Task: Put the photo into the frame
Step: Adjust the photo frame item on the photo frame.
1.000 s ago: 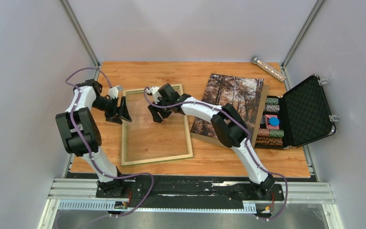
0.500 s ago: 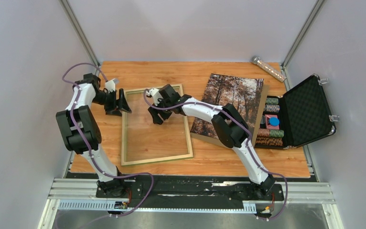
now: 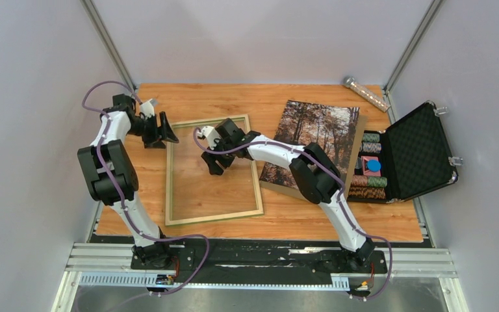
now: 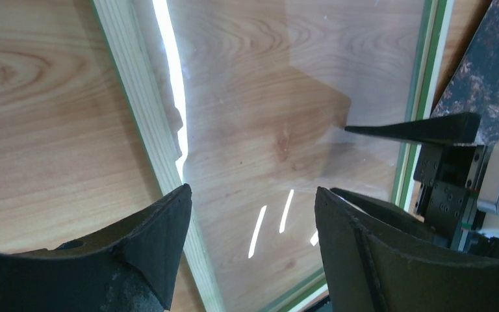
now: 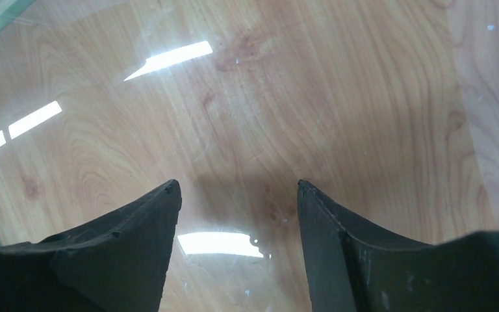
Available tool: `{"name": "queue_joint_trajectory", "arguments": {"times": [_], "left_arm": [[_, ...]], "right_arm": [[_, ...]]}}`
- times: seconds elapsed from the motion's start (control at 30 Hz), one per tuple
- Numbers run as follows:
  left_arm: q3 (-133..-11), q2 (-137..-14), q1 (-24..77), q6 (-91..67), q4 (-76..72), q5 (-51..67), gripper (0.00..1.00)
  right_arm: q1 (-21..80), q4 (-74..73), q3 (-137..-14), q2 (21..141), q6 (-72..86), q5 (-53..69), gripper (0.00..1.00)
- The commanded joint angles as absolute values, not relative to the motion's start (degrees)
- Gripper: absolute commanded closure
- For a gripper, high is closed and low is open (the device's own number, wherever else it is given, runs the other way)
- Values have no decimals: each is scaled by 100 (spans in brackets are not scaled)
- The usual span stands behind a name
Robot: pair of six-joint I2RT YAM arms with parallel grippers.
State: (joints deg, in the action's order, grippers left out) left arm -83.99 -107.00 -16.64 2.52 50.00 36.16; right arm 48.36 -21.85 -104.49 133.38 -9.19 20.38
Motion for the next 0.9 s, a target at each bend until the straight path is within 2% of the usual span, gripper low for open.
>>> {"name": "queue_joint_trajectory", "arguments": {"times": [0.0, 0.43, 0.87], "left_arm": [[-8486, -10705, -1676, -210, 4155, 3748, 22], [-8668, -11108, -1407, -807, 2751, 3868, 16], [-9295, -11997, -1208, -1466, 1841, 3975, 13]], "right_arm": [[4909, -2576, -10386, 12944, -971, 2214, 34], [4888, -2574, -10291, 12315, -984, 2012, 23], [4687, -2554, -9476, 11630, -1008, 1964, 24]]}}
